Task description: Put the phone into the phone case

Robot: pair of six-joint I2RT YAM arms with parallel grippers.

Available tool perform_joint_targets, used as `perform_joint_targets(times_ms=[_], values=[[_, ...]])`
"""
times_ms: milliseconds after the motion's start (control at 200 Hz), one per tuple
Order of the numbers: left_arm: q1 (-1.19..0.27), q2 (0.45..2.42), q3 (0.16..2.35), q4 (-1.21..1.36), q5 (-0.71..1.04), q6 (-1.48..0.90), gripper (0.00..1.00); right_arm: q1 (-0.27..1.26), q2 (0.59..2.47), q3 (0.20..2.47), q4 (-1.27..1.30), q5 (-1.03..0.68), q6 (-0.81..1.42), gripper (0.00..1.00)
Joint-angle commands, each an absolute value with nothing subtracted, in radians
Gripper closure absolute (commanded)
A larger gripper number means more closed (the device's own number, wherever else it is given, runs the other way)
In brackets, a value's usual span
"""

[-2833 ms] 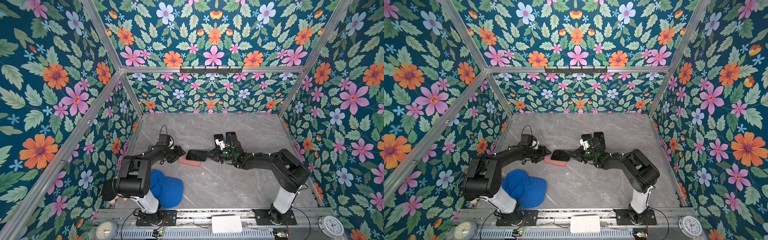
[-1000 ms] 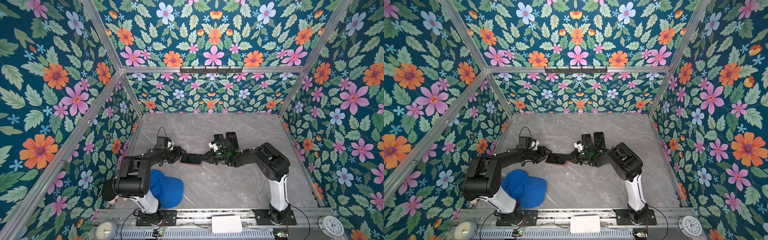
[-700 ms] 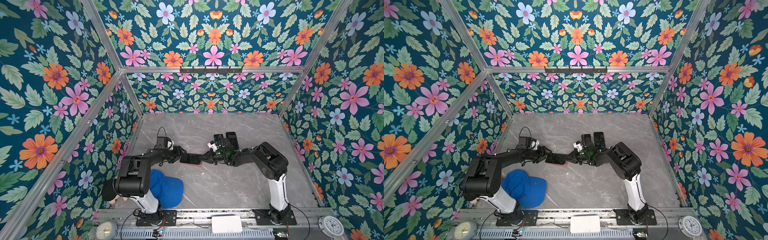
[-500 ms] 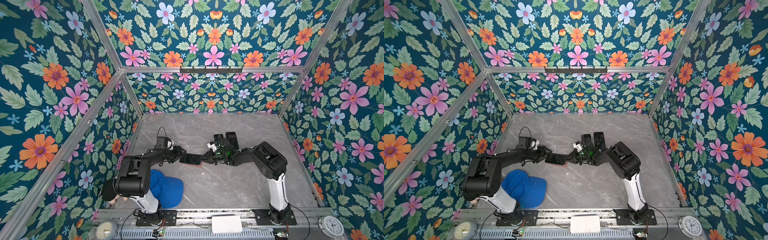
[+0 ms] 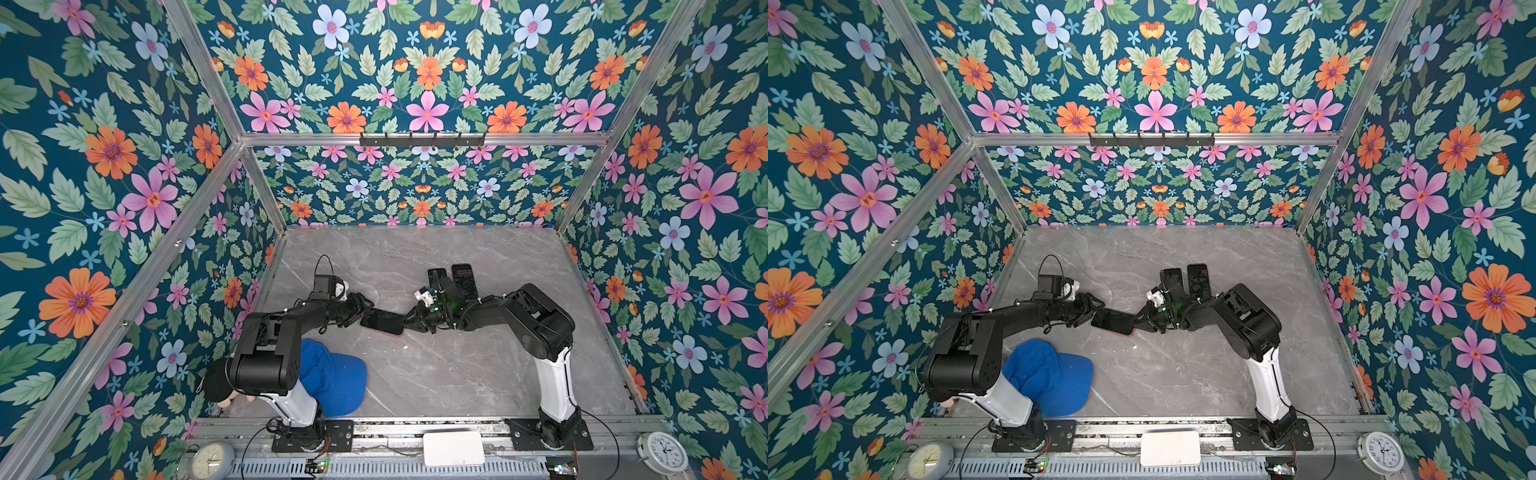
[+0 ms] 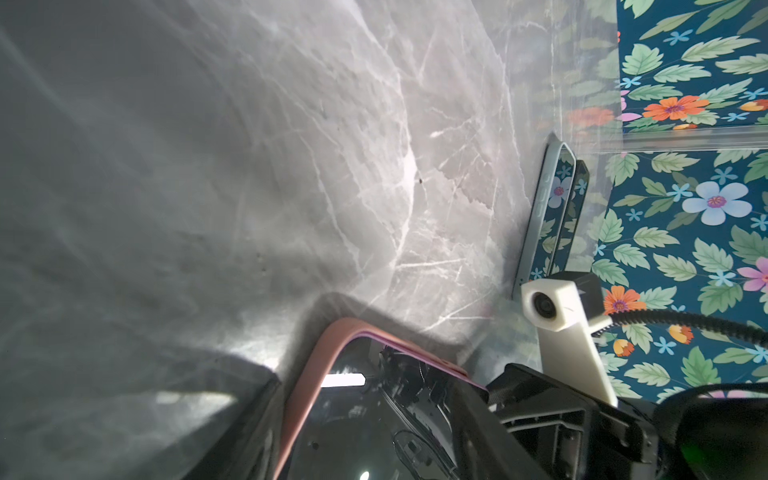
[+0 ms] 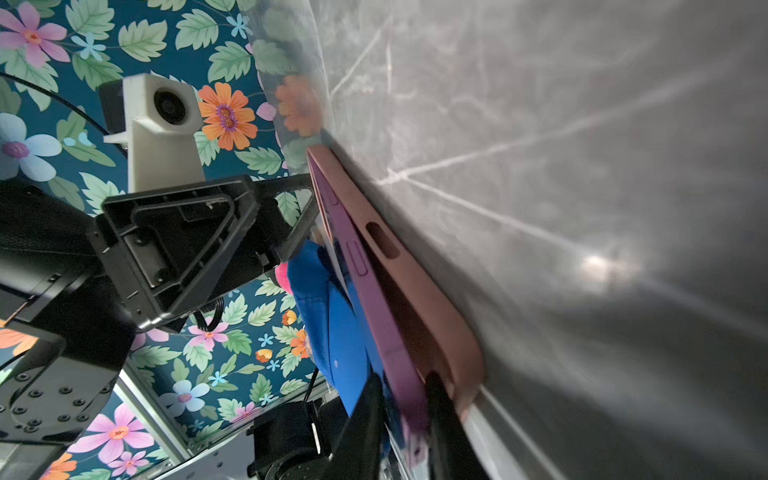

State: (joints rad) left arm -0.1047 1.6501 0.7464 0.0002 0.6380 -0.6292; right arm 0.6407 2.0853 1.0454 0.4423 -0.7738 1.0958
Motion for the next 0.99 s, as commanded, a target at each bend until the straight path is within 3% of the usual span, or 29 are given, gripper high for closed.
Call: perform_joint_targets(times_ms=[0, 730, 990], values=[[-0.105, 1.651, 0.738, -0.078, 0.621, -0.64, 0.34, 0.646, 2.077, 1.052, 0.376, -0.748, 1.078, 0.76], [-0.094, 1.592, 0.742, -0.18, 0.533, -0.59, 0.32, 0.673, 1.934, 1.169, -0.118, -0.604, 0.923, 0.55], [-0.112, 1.561, 0.714, -0.178, 0.58, -0.586, 0.32, 0.726, 1.881, 1.16, -0.229, -0.48, 0.848, 0.62]])
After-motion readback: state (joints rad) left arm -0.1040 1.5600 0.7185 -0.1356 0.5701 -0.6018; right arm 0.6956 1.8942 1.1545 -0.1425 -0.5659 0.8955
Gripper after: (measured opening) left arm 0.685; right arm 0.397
